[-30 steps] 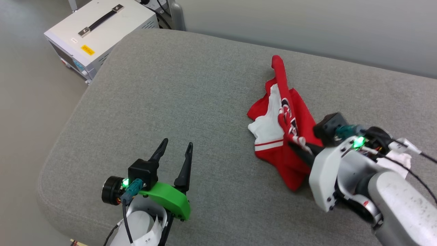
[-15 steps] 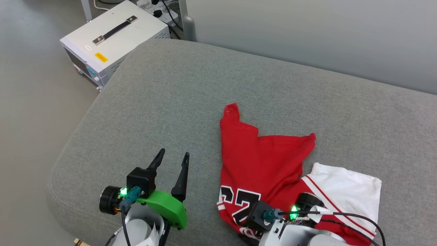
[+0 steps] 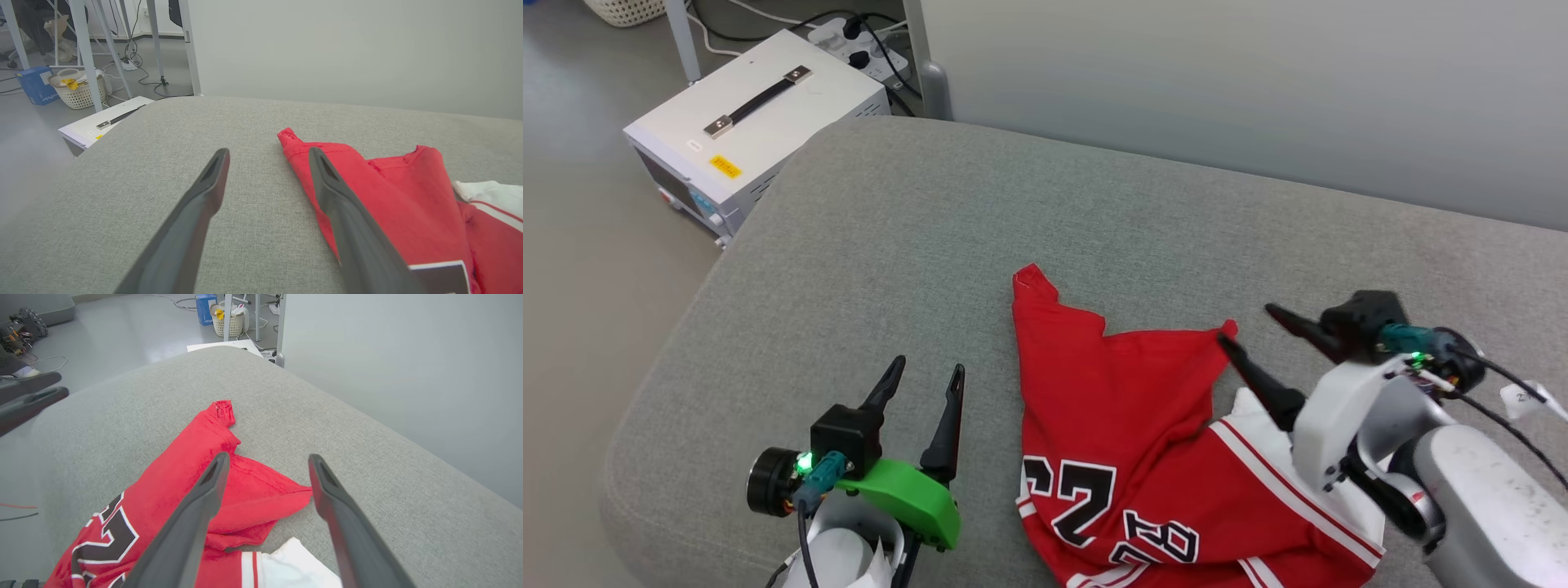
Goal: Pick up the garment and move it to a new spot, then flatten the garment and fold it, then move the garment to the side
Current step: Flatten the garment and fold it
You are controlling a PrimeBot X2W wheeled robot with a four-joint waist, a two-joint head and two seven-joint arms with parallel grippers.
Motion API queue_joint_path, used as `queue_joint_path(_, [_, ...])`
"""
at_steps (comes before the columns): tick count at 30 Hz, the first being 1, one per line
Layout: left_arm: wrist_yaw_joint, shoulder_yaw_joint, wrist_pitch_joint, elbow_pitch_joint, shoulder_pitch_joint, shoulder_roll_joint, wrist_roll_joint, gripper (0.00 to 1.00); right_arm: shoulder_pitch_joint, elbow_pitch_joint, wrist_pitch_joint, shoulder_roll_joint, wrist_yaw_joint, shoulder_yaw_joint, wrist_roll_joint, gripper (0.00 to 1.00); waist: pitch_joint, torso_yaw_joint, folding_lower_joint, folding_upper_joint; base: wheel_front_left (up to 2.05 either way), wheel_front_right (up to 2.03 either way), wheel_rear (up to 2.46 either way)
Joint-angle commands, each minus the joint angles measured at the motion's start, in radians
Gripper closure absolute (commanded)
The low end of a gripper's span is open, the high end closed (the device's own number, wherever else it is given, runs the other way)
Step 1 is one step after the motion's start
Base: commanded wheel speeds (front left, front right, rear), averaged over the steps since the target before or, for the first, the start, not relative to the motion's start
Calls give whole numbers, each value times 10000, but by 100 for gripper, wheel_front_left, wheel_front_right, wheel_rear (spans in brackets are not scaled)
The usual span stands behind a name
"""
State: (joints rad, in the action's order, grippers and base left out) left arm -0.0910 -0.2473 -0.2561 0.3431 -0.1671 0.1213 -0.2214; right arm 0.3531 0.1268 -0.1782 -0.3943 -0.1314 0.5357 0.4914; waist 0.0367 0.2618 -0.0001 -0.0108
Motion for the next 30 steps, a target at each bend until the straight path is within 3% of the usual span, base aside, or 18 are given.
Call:
queue_joint_path(1, [61, 75, -57, -152, 127, -26, -71, 0, -294, -85, 234, -3, 7, -547, -265, 0, -111, -235, 1, 108, 0, 0, 0])
queue_joint_path(8, [38, 349, -57, -965, 307, -68, -95, 0, -1728, -633, 1355, 604, 7, -4174, -1580, 0, -164, -709, 1, 108, 0, 0, 0])
queue_joint_path(15, [-70, 509, -57, -1503, 547, -106, 30, 0, -3139, -1514, 2217, 1840, 7, -6279, -2425, 0, -80, -1140, 1, 108, 0, 0, 0])
queue_joint_path(19, [-142, 523, -57, -1501, 669, -91, 47, 0, -3642, -1865, 2482, 2422, 7, -6730, -2673, 0, 55, -1467, 1, 108, 0, 0, 0])
queue_joint_path(25, [-253, 189, -11, -1498, 354, -30, 111, 0, -3669, -2415, 2561, 2644, 7, -6843, -2898, 0, 471, -2061, 1, 108, 0, 0, 0])
queue_joint_path(30, [-333, -636, 1641, -1394, -771, -169, -68, 0, -3529, -2686, 2445, 2645, 7, -6931, -2955, 0, 932, -2552, 1, 108, 0, 0, 0])
